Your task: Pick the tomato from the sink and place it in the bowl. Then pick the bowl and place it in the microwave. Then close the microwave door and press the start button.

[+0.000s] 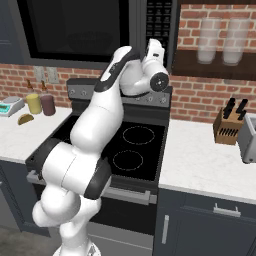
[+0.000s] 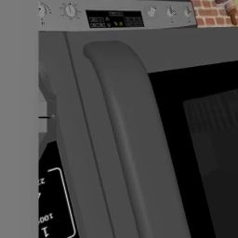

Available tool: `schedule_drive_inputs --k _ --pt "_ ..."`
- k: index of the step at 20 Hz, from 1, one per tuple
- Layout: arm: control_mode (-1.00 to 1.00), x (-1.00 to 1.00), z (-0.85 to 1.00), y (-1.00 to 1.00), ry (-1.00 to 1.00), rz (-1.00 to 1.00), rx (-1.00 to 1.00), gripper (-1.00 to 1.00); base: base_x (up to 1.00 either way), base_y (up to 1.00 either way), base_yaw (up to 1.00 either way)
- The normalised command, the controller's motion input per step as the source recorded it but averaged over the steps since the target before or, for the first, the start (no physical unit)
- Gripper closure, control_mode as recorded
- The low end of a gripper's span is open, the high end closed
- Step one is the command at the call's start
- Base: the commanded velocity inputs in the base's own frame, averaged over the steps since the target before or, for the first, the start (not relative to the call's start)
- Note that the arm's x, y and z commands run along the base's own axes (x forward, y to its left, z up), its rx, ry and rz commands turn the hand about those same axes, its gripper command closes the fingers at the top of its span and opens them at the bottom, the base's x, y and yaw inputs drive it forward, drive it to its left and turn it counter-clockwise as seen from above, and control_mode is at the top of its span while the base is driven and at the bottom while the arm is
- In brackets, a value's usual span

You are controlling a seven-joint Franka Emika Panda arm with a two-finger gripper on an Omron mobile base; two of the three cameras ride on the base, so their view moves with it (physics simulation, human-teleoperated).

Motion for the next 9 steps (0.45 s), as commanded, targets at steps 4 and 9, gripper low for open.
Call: schedule_drive_inputs --k 4,9 --pt "-1.00 0.00 0.00 -0.21 0.00 0.00 0.01 1.00 0.00 0.00 0.00" --pt "-1.00 0.07 -0.01 -0.14 0.00 0.00 0.00 1.00 0.00 0.00 0.00"
